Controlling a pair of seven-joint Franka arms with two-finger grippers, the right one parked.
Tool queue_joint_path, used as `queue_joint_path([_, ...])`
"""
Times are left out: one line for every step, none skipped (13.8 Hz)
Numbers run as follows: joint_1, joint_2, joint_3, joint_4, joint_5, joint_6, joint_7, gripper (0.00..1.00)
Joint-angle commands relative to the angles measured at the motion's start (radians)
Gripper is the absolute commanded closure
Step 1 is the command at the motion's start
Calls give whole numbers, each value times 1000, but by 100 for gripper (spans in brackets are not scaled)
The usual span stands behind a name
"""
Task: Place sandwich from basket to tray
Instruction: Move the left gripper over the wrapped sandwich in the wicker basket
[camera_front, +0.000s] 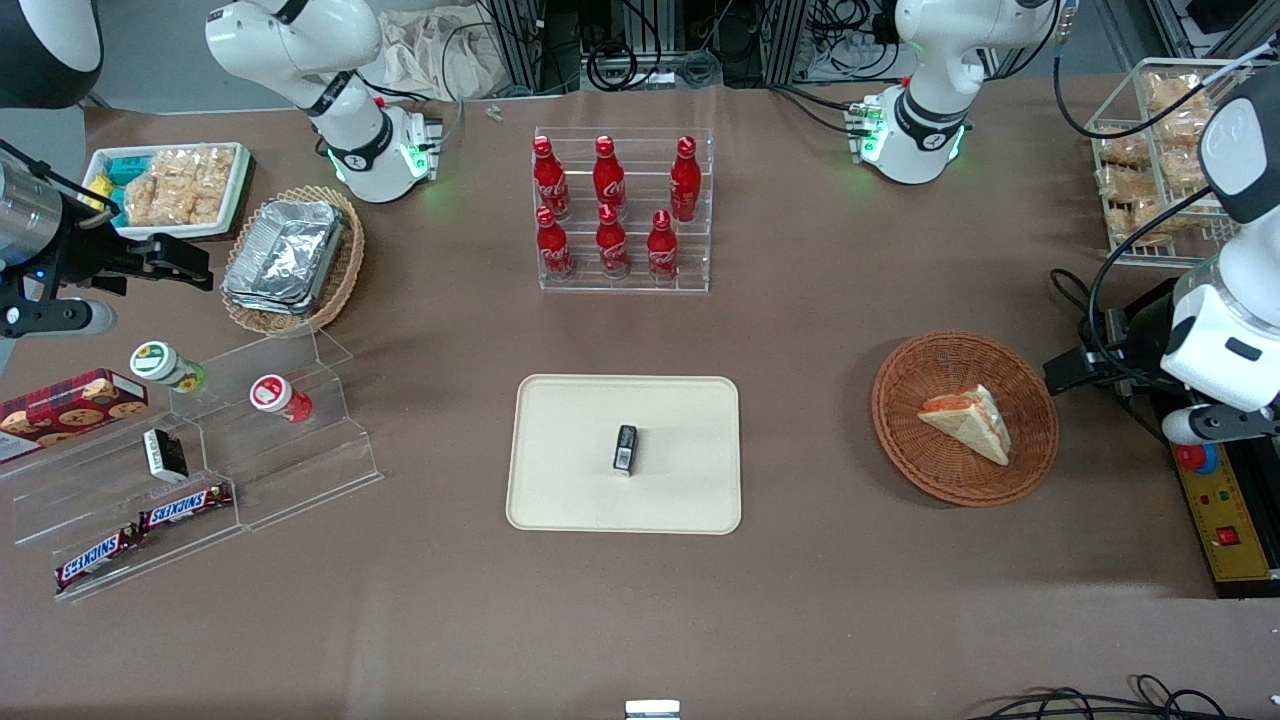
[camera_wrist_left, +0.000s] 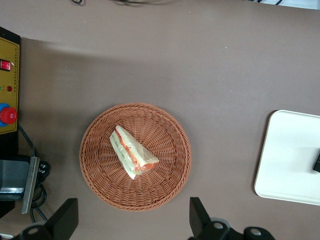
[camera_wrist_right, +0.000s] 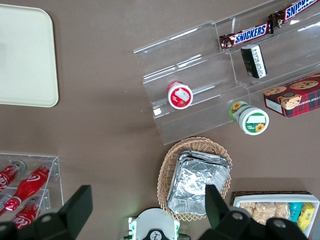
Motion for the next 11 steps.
queue_joint_path([-9,18,7,28,-9,-21,-14,0])
queue_joint_path([-9,23,7,29,-6,-21,-14,0])
queue_joint_path([-9,29,7,31,3,-21,-14,0])
queue_joint_path([-9,30,7,25,4,-19,-14,0])
queue_joint_path([-9,33,7,20,8,-21,-12,0])
queue_joint_path([-11,38,7,5,8,-19,-14,0])
queue_joint_path([-9,36,8,-15,5,-13,-26,0])
queue_joint_path([-7,33,10,-46,-8,-7,-68,0])
queue_joint_path([0,30,10,-64,-11,5,-134,0])
queue_joint_path([-1,30,8,-78,1,11,-249,1])
queue_joint_path([-1,35,7,-89,4,19,-359,1])
